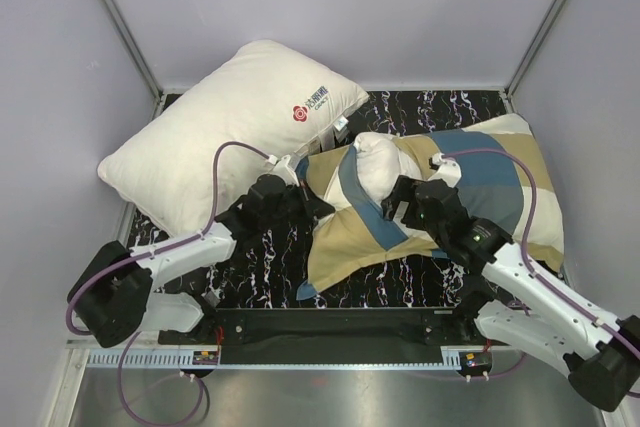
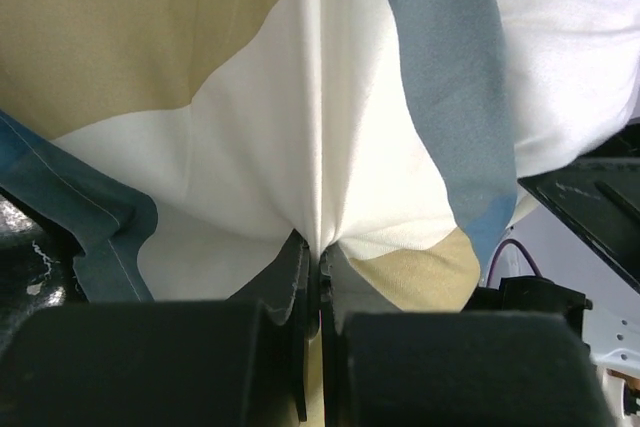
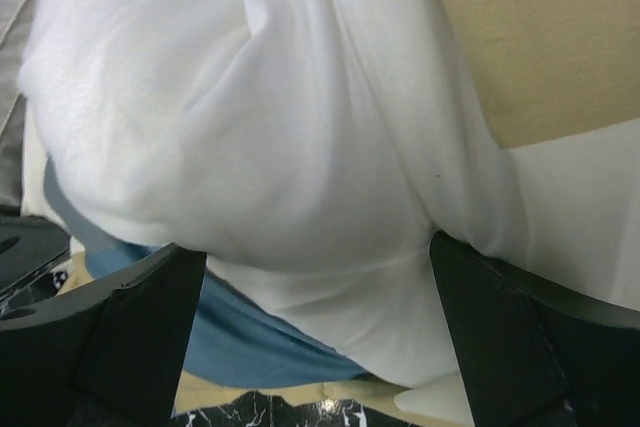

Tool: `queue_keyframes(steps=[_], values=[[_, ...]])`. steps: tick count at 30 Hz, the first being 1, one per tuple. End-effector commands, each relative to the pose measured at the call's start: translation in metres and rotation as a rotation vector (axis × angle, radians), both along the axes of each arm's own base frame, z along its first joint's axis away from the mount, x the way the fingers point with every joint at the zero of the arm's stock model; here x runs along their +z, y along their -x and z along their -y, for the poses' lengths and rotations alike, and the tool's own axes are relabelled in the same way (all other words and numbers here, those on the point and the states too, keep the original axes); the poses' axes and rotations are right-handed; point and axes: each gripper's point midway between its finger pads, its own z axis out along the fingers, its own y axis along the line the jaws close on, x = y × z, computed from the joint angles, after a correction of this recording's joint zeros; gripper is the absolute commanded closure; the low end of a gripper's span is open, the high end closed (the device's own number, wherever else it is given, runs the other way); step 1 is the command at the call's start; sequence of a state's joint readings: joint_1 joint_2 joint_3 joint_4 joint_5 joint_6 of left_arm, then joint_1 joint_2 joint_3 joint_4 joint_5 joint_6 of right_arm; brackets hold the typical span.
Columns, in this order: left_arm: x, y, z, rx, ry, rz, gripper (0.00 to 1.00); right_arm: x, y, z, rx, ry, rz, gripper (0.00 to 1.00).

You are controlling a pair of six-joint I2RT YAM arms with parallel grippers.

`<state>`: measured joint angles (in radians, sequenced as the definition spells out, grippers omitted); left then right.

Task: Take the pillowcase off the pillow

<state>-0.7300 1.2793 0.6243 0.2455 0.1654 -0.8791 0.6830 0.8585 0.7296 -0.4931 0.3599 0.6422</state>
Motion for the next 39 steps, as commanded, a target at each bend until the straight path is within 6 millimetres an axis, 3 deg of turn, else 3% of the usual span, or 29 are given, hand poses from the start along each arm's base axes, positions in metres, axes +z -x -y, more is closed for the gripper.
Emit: queue_keyframes(steps=[1,2,5,6,8,9,11,12,13,15,17,19,23,24,28,31,39], values=[[0.035,-0.015,-0.006,0.037,0.026,0.117,1.0,-0.018,-0.023,0.015,-0.134,0.097,0.006,0.0],[0.035,-0.015,-0.007,0.037,0.022,0.12,1.0,-0.023,-0.024,0.014,-0.138,0.106,-0.001,0.0],[0.035,-0.017,-0.014,0.05,-0.027,0.147,1.0,-0.041,-0.029,0.011,-0.142,0.125,-0.025,0.23],[0.034,-0.017,-0.017,0.046,-0.058,0.155,1.0,-0.042,-0.031,0.008,-0.138,0.11,-0.021,0.43],[0.041,-0.018,-0.023,0.056,-0.088,0.187,1.0,-0.046,-0.032,0.003,-0.126,0.101,-0.025,0.63],[0.045,-0.017,-0.024,0.045,-0.125,0.204,0.84,-0.047,-0.032,0.001,-0.117,0.093,-0.026,0.83],[0.062,-0.019,-0.032,0.081,-0.164,0.255,0.57,-0.043,-0.033,-0.001,-0.113,0.074,-0.013,1.0],[0.073,-0.013,-0.03,0.068,-0.205,0.277,0.44,-0.041,-0.033,-0.002,-0.11,0.067,-0.009,1.0],[0.082,-0.017,-0.037,0.121,-0.242,0.309,0.24,-0.037,-0.034,-0.004,-0.107,0.057,-0.002,1.0],[0.109,-0.003,-0.03,0.111,-0.271,0.365,0.16,-0.035,-0.035,-0.006,-0.099,0.053,0.001,1.0],[0.119,-0.002,-0.029,0.147,-0.304,0.392,0.09,-0.034,-0.036,-0.008,-0.095,0.051,0.001,1.0],[0.124,0.006,-0.018,0.131,-0.323,0.39,0.08,-0.034,-0.036,-0.009,-0.091,0.052,-0.003,1.0],[0.092,0.001,0.002,0.125,-0.442,0.326,0.09,-0.035,-0.037,-0.013,-0.084,0.03,0.0,1.0],[0.092,0.001,0.008,0.13,-0.456,0.325,0.1,-0.035,-0.036,-0.014,-0.078,0.027,-0.003,1.0],[0.067,-0.016,0.019,0.175,-0.543,0.302,0.14,-0.034,-0.033,-0.014,-0.069,0.012,-0.002,1.0],[0.059,-0.024,0.027,0.194,-0.557,0.298,0.2,-0.028,-0.03,-0.013,-0.067,-0.002,0.011,1.0],[0.061,-0.036,0.05,0.208,-0.502,0.305,0.2,-0.03,-0.021,-0.009,-0.056,-0.005,0.003,1.0]])
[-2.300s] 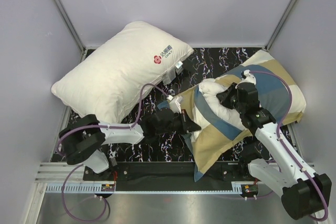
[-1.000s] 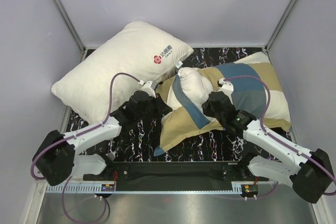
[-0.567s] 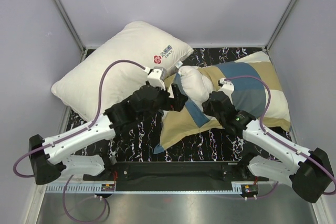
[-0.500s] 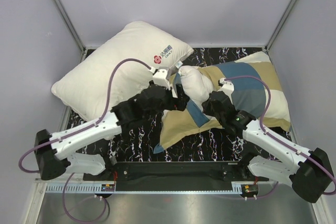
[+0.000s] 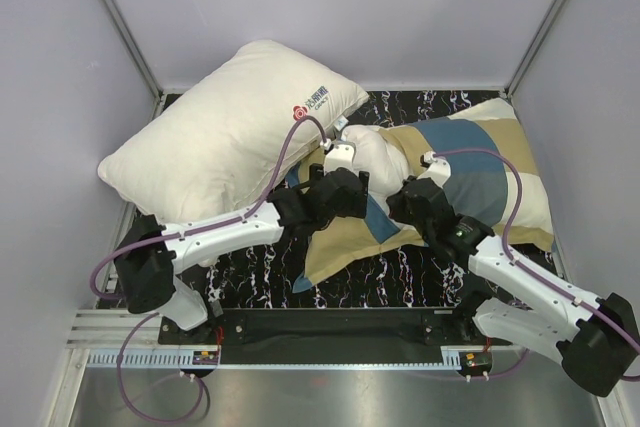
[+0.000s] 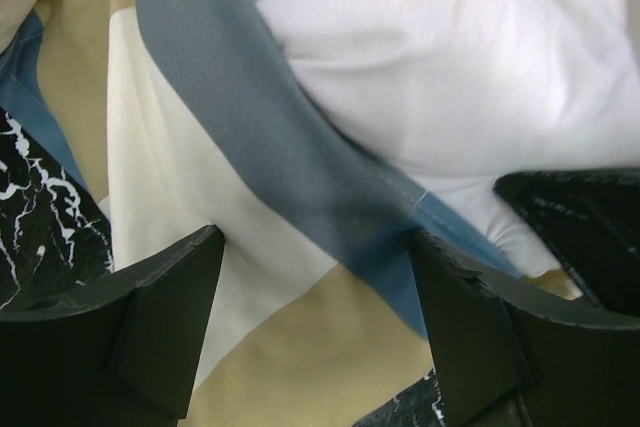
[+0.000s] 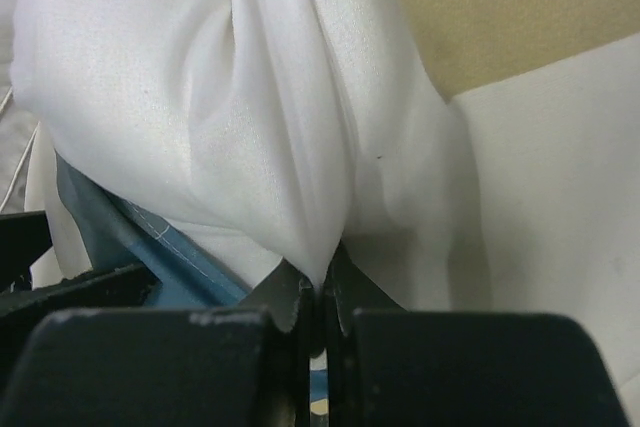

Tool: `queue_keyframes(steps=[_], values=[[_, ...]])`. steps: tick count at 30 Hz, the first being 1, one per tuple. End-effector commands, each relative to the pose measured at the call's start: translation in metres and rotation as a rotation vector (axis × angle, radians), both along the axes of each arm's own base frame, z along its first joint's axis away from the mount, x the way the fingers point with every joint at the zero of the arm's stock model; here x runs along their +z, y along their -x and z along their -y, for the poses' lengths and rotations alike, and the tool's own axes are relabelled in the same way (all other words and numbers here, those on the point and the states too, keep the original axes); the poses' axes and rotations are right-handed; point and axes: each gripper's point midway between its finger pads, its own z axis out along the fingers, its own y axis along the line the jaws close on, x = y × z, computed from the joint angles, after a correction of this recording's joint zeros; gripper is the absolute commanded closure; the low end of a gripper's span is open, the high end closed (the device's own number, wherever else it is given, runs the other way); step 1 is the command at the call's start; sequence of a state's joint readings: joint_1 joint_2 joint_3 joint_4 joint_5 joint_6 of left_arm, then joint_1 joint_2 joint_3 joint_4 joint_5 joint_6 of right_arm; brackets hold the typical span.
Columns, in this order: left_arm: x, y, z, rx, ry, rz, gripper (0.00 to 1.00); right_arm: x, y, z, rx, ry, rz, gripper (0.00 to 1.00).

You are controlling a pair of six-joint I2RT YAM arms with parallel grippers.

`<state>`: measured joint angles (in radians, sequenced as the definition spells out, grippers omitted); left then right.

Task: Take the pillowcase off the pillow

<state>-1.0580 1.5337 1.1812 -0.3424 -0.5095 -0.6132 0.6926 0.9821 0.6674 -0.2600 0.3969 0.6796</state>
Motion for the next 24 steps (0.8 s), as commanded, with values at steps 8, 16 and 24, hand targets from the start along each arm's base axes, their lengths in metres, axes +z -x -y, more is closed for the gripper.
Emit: queue_keyframes(steps=[8,16,24], values=[[0.03,-0.026,0.021,0.061,0.108,0.073,0.2,-0.013,0.007,0.009,-0.004,0.03,-0.04,1.0],[0.019,-0.038,0.023,0.071,0.125,0.075,0.39,-0.013,0.009,0.008,0.007,0.026,-0.043,1.0],[0.03,-0.029,0.011,0.065,0.16,0.075,1.0,-0.019,0.008,0.015,-0.025,0.06,-0.055,1.0]])
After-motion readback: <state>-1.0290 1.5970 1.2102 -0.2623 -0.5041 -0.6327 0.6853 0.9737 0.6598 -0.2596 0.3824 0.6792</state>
